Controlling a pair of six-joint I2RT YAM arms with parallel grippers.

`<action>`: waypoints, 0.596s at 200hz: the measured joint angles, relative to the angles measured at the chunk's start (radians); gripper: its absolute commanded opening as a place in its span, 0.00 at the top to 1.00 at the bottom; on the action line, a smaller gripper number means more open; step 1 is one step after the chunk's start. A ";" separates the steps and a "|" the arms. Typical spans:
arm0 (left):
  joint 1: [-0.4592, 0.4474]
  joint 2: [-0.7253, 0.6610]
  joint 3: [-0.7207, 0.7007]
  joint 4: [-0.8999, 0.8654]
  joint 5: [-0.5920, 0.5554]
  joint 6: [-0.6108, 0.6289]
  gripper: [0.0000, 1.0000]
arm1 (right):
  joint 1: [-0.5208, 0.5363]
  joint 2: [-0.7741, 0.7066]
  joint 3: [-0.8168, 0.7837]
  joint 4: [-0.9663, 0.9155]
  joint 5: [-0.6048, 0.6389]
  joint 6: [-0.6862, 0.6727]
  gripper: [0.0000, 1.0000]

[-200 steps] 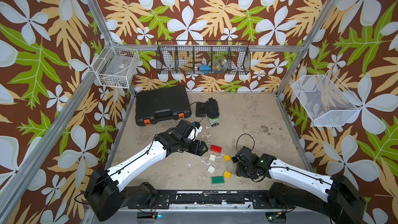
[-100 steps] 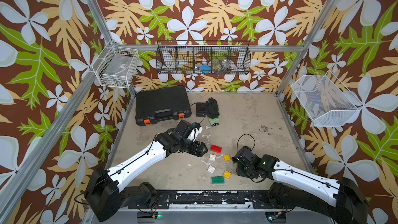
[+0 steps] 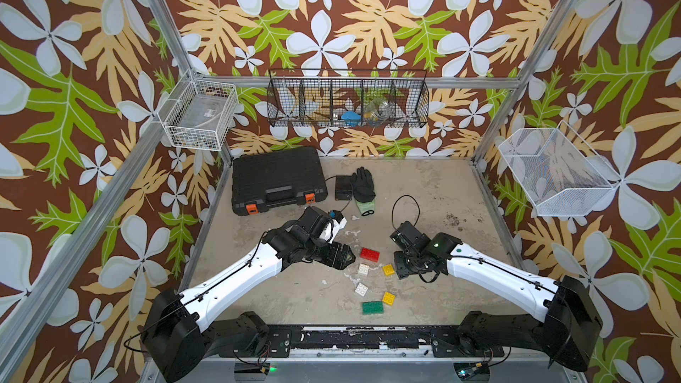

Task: Assemble a giraffe with lego
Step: Assemble the lego brick with the lego brick.

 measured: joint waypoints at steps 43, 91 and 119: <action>0.000 -0.007 -0.001 0.000 0.006 0.006 0.17 | -0.042 0.056 0.005 0.000 -0.036 -0.096 0.64; 0.000 -0.008 0.000 0.000 0.006 0.006 0.17 | -0.081 0.069 -0.026 0.007 -0.085 -0.151 0.63; 0.000 -0.008 0.000 0.000 0.006 0.006 0.17 | -0.090 0.083 -0.039 0.023 -0.098 -0.168 0.63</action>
